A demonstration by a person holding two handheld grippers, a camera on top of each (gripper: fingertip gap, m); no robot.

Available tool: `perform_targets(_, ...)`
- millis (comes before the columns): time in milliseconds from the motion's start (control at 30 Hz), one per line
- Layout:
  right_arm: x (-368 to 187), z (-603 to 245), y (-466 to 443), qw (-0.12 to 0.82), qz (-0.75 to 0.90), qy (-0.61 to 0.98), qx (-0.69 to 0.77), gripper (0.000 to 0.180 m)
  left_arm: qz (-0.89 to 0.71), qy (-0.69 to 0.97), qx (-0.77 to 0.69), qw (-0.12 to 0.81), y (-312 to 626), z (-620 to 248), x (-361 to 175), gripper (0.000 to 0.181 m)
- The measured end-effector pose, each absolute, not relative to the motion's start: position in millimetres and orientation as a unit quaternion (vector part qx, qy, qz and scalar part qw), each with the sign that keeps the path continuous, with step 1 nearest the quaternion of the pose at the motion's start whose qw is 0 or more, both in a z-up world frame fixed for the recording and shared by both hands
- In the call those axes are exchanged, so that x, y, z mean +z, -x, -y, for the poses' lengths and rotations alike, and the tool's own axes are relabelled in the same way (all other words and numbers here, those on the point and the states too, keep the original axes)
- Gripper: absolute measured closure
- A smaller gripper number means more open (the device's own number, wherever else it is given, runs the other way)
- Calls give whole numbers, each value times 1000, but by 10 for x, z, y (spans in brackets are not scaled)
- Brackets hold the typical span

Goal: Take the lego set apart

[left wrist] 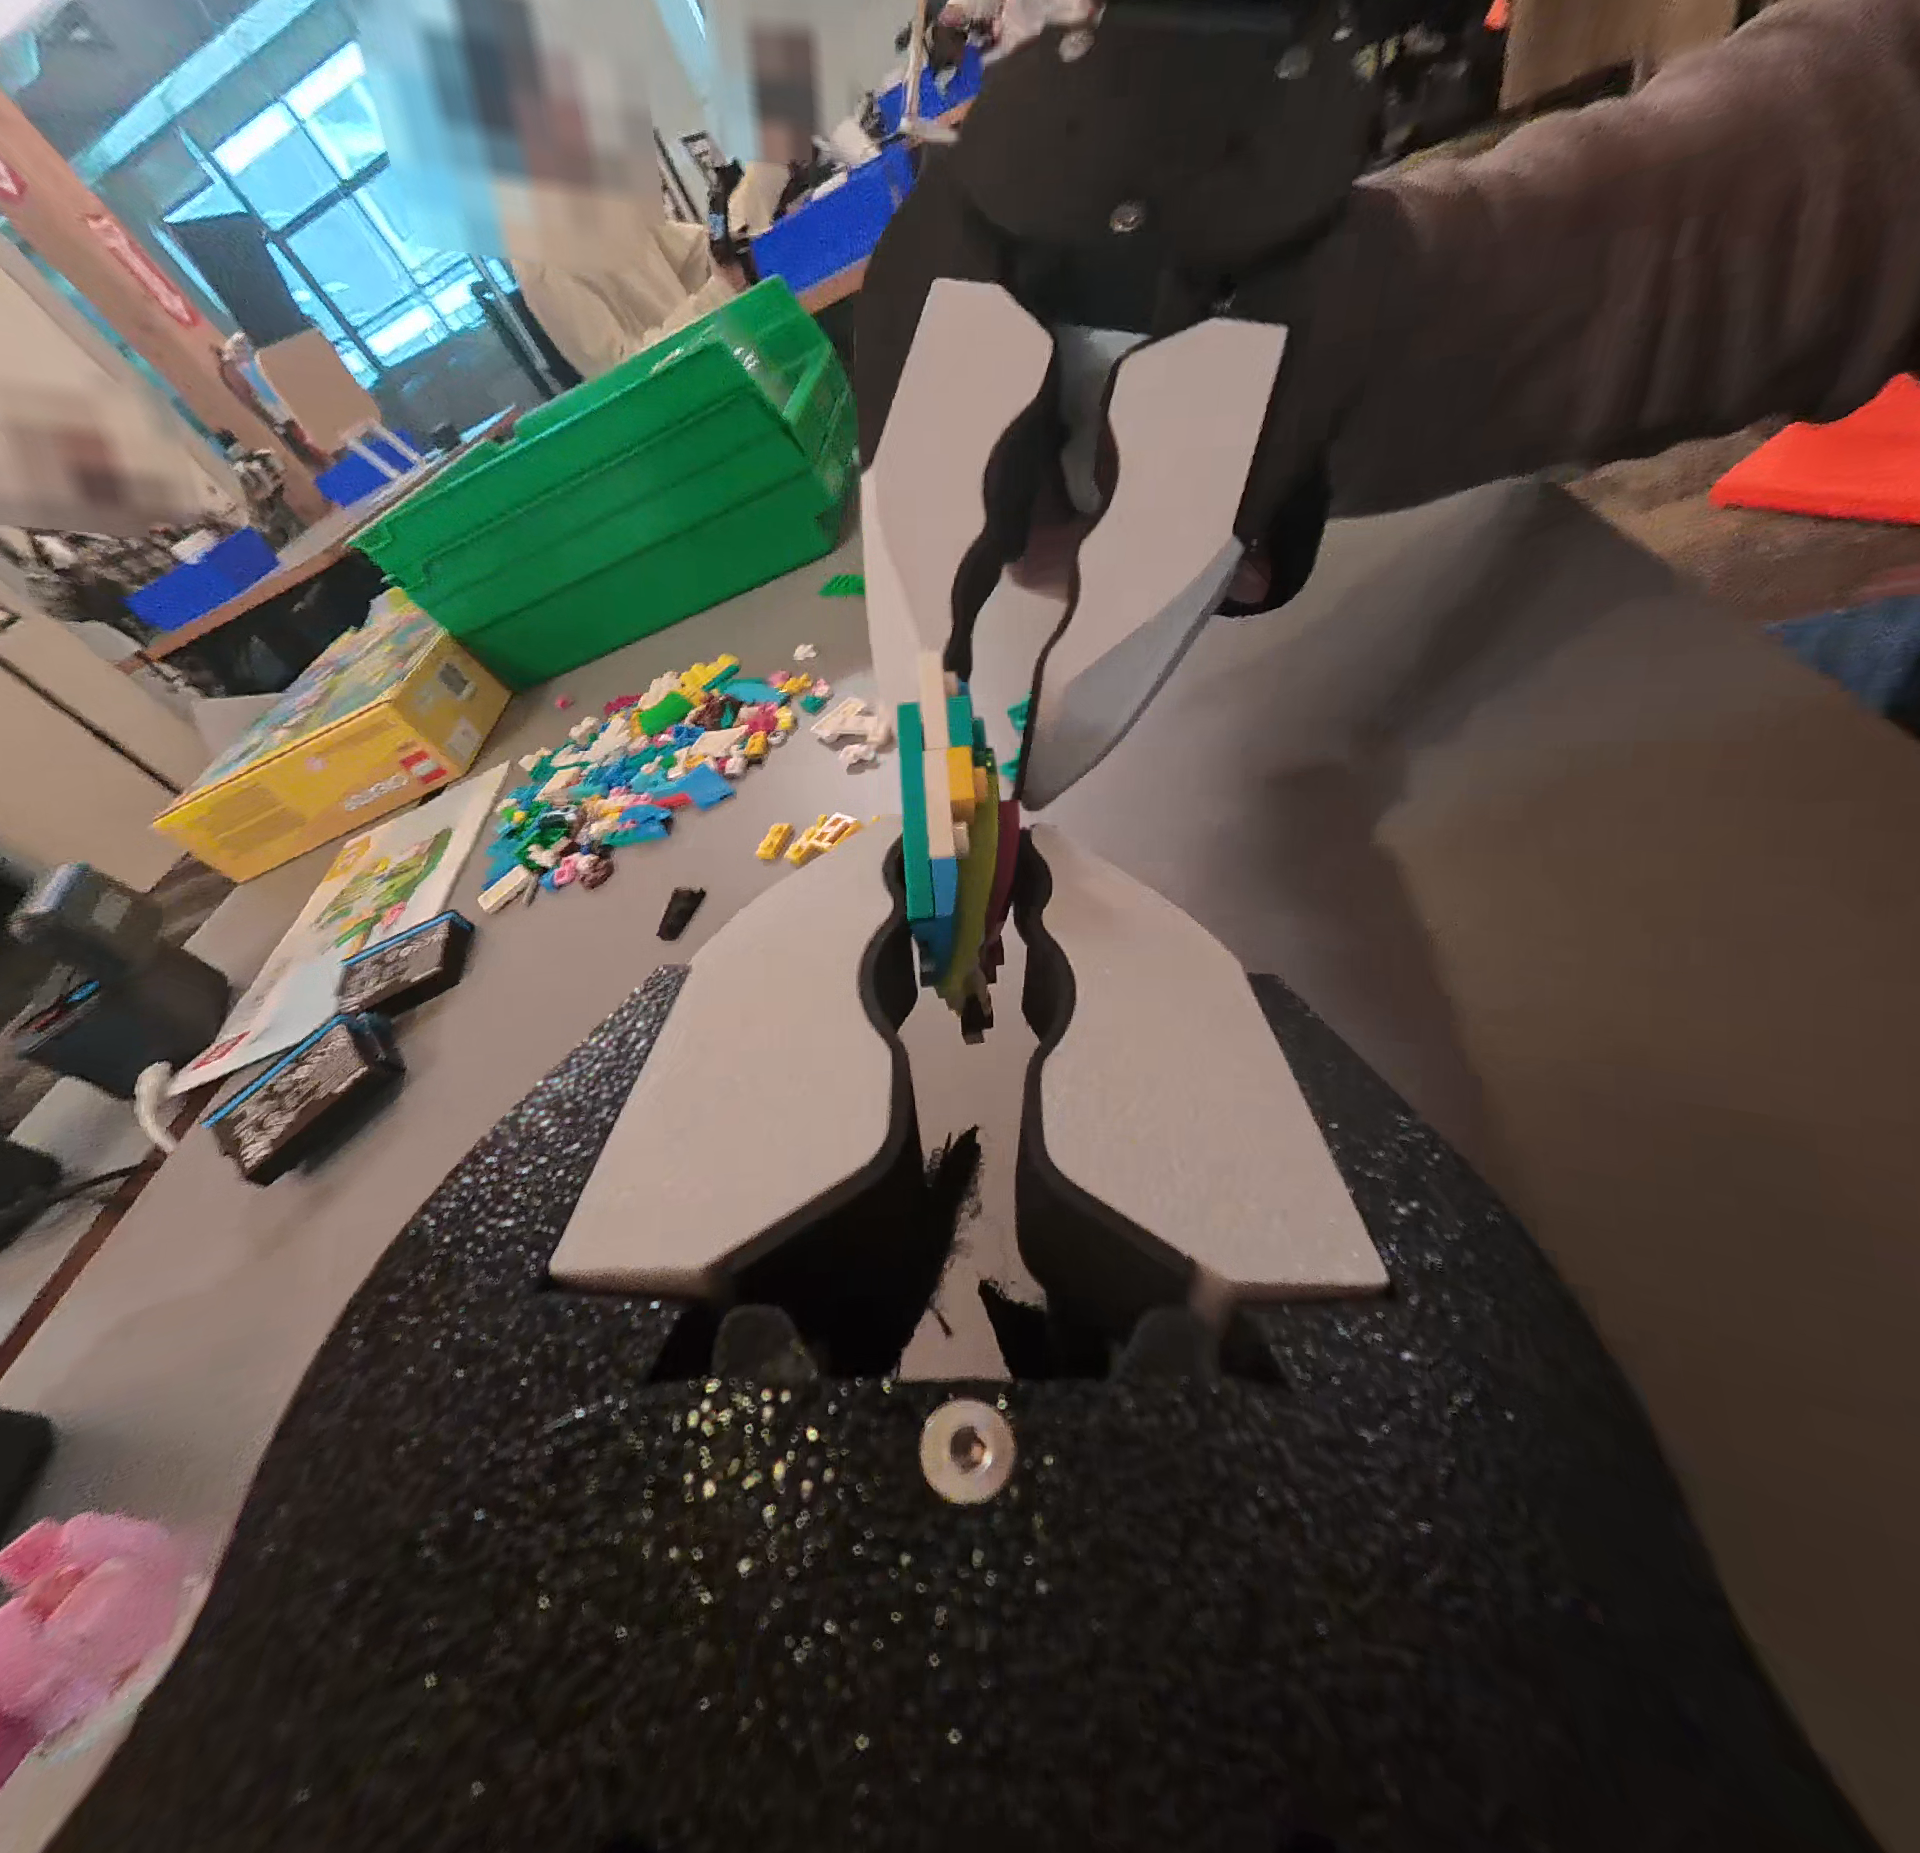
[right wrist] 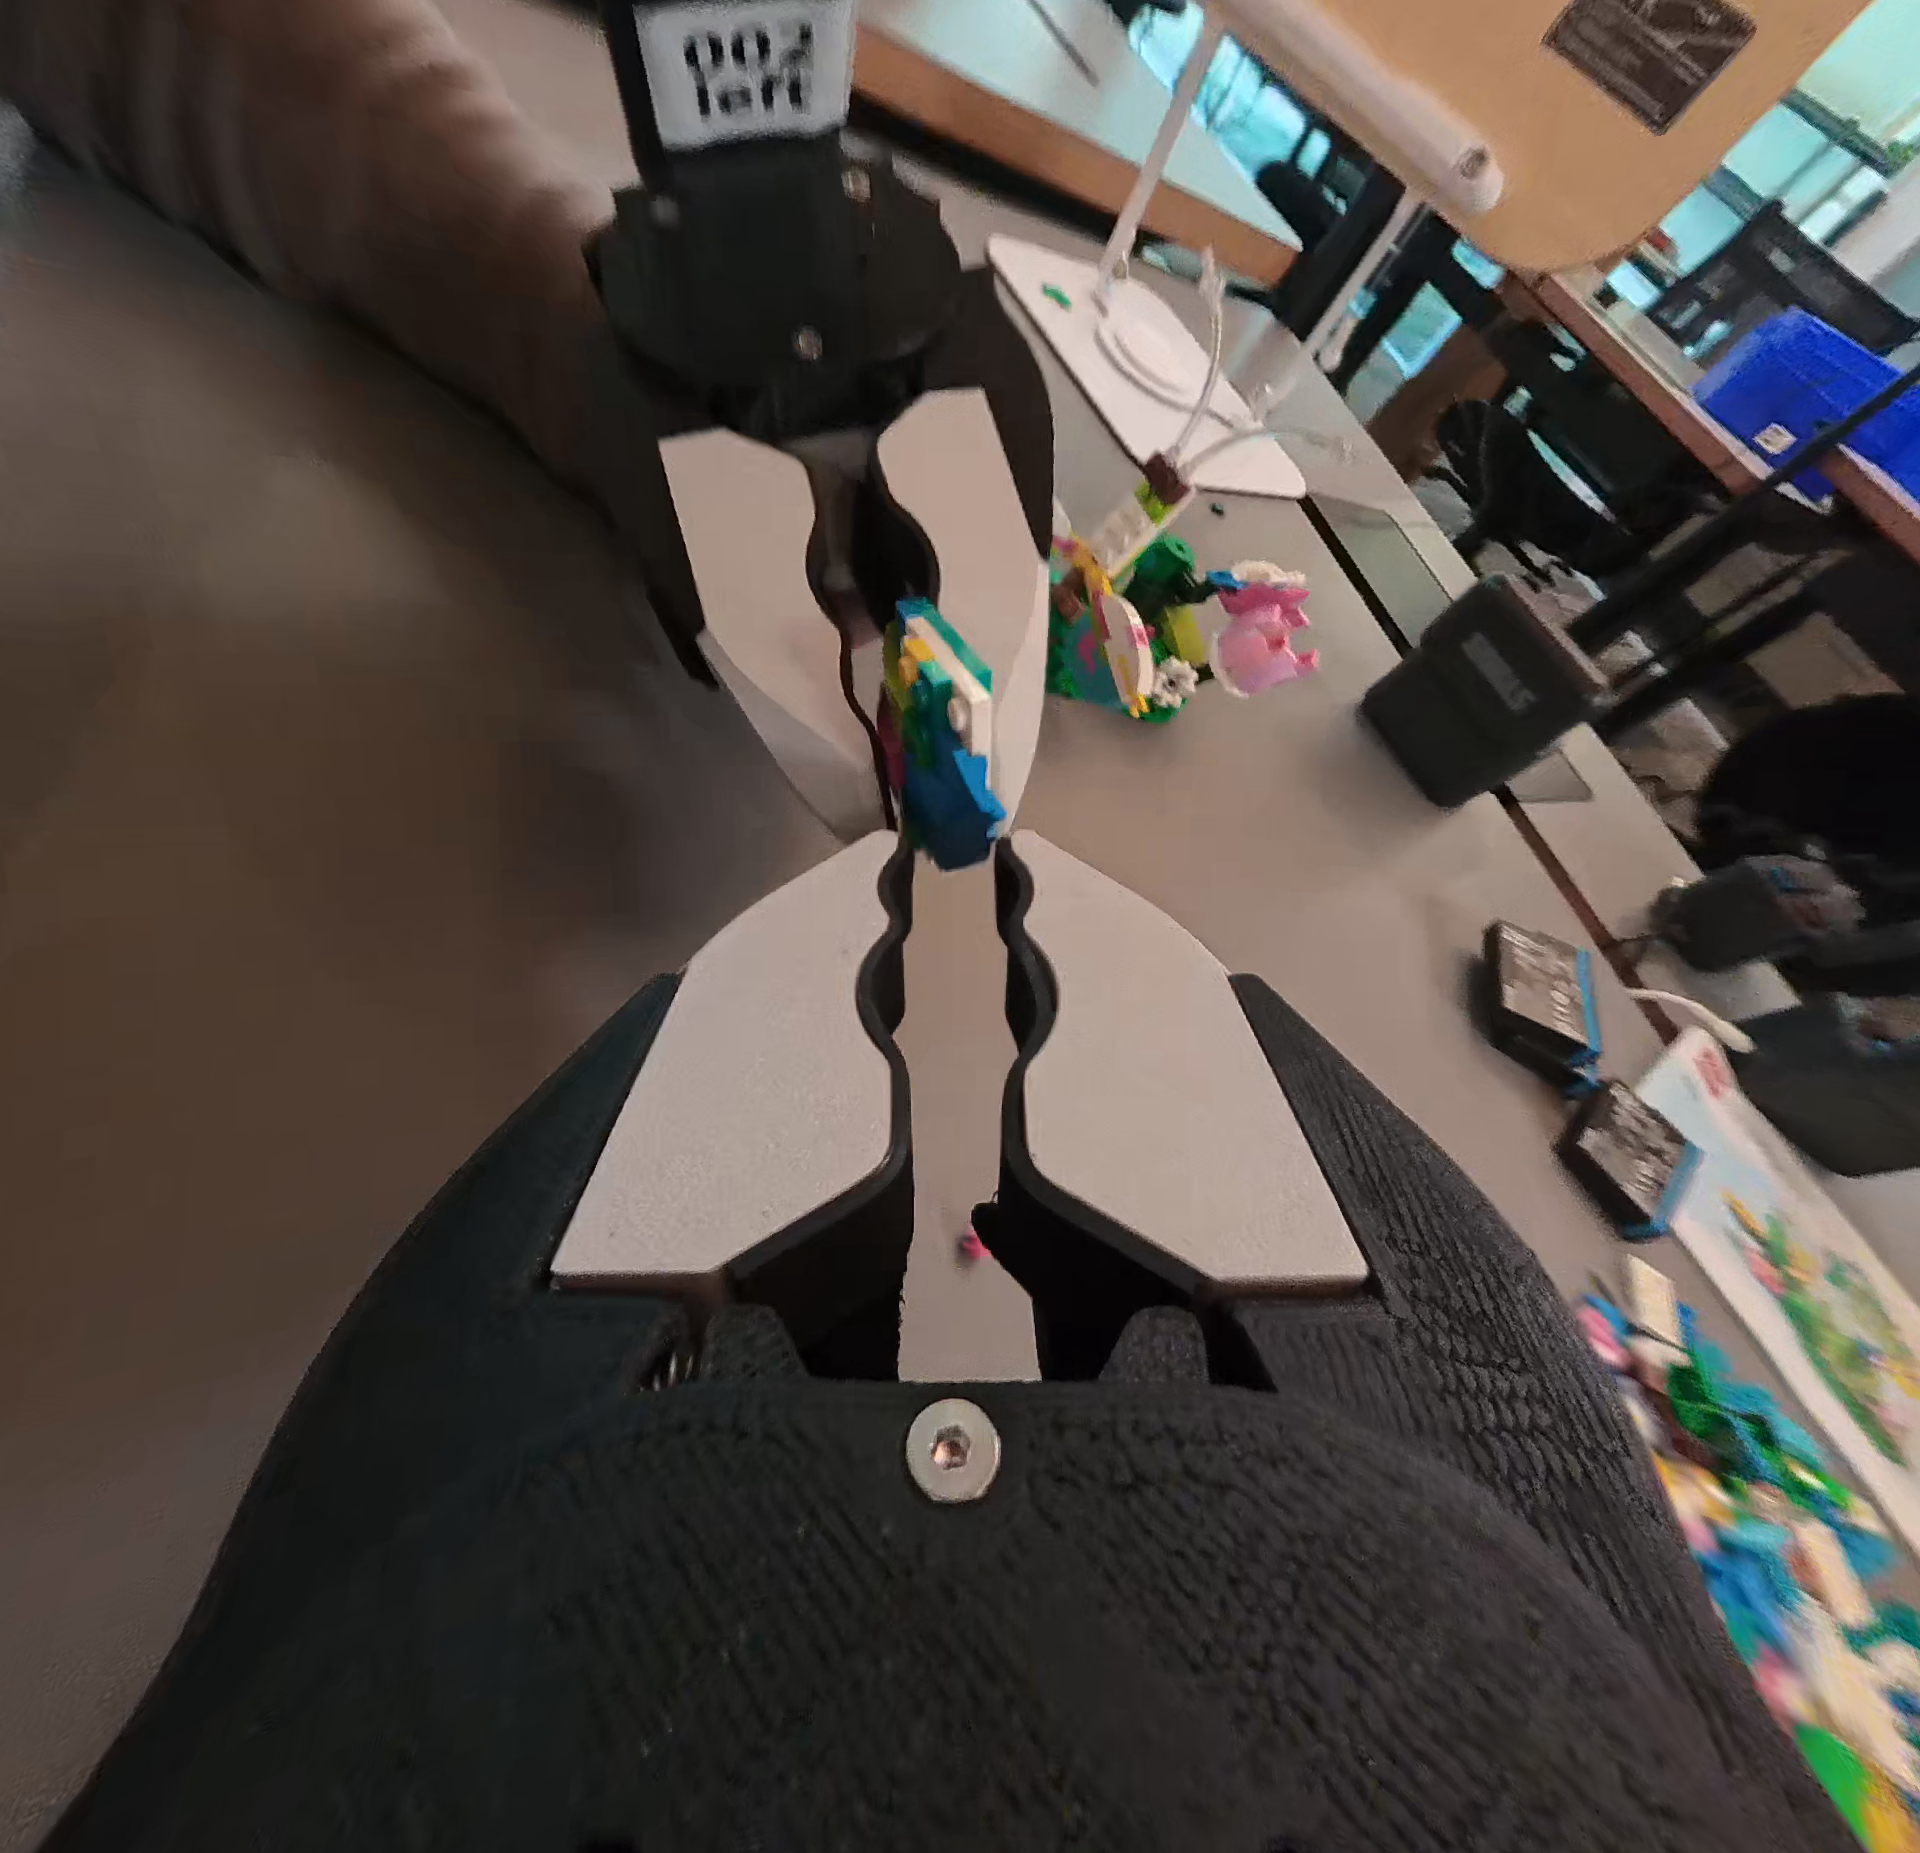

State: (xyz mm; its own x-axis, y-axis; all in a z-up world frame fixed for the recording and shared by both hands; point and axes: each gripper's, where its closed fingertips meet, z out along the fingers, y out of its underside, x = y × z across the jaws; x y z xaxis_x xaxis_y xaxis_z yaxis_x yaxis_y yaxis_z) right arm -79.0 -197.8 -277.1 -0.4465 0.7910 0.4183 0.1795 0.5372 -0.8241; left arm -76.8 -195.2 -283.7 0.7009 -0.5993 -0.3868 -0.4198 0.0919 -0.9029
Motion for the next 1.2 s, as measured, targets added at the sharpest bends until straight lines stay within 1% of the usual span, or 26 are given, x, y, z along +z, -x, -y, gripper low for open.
perform_targets(100,-2718,2052,795,389,749,321,430,163,-379,665,-112,634,723,1986,-2822,164)
perform_targets(167,-2703,2082,807,364,741,323,462,170,-376,665,-130,632,721,2001,-2819,164)
perform_targets(267,-2673,2048,874,355,736,329,473,170,-353,673,-133,636,788,1963,-2794,165)
perform_targets(600,-2701,1898,1178,423,753,324,387,168,-236,719,-107,646,1114,1820,-2826,163)
perform_targets(800,-2703,1912,1124,462,743,306,374,168,-218,724,-96,647,1068,1834,-2834,163)
perform_targets(833,-2691,1905,1128,475,738,303,370,168,-211,724,-98,649,1078,1826,-2825,163)
perform_targets(867,-2661,1900,1130,492,731,297,368,174,-187,728,-99,652,1135,1801,-2812,165)
perform_targets(933,-2608,1885,1145,540,723,274,334,174,-142,722,-184,651,1152,1792,-2752,165)
perform_targets(1000,-2561,1901,1149,567,712,259,322,174,-125,709,-225,656,1168,1800,-2701,165)
perform_targets(1133,-2515,1882,1110,512,696,299,406,174,-115,700,-251,658,1145,1815,-2673,165)
perform_targets(1200,-2476,1808,1088,506,688,309,419,174,-100,698,-261,659,1182,1803,-2664,165)
